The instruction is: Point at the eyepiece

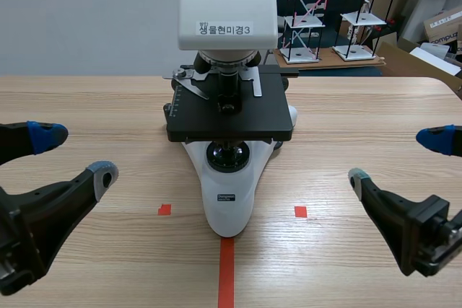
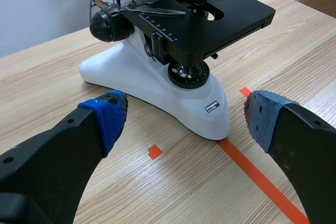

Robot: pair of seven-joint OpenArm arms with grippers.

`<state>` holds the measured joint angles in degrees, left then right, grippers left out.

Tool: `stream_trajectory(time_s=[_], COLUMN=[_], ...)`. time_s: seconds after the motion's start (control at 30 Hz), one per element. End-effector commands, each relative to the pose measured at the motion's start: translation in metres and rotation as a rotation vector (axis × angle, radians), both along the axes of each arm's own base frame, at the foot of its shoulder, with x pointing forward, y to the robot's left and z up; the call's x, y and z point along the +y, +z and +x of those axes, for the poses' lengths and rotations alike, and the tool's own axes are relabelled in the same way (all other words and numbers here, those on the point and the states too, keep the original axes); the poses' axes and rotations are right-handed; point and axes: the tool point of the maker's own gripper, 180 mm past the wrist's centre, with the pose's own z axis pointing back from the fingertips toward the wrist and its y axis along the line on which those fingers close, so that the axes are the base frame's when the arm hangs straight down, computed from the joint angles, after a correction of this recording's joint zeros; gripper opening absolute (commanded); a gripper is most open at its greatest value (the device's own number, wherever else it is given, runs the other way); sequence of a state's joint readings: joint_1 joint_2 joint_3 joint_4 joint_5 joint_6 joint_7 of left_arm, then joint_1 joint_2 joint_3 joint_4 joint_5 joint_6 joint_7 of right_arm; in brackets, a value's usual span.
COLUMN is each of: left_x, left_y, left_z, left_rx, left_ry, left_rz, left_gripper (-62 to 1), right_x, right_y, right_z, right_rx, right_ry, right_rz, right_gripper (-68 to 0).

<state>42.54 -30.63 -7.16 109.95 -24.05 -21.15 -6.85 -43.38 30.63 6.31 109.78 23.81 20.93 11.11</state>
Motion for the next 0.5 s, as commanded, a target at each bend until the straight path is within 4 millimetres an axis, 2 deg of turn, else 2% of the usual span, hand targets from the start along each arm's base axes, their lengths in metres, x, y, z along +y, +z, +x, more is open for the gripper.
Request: stream_trajectory(time_s=[0.0, 0.1, 0.17, 0.37, 0.47], left_x=[-0.002, -0.002, -0.002, -0.002, -0.002], left_y=[0.003, 0.003, 0.003, 0.004, 0.003], left_z=[-0.001, -0.001, -0.001, -0.001, -0.001], left_rx=[-0.007, -0.007, -0.007, -0.007, -0.007], left_ry=[-0.001, -0.001, -0.001, -0.001, -0.001], left_rz=[-0.017, -0.017, -0.017, -0.018, -0.017], left_gripper=[-13.1, -13.1, -13.1, -13.1, -13.1], right_x=[-0.002, -0.002, -0.002, 0.008, 0.013], right_y=[0.011, 0.012, 0.018, 0.040, 0.061], right_z=[0.006, 0.006, 0.006, -0.007, -0.016], right_rx=[-0.042, -0.048, -0.076, -0.155, -0.224], right_ry=[-0.004, 0.015, 0.019, 0.050, 0.052], right_rz=[0.005, -0.007, 0.006, 0.078, 0.115], right_gripper=[-6.7, -6.8, -9.4, -31.7, -47.3])
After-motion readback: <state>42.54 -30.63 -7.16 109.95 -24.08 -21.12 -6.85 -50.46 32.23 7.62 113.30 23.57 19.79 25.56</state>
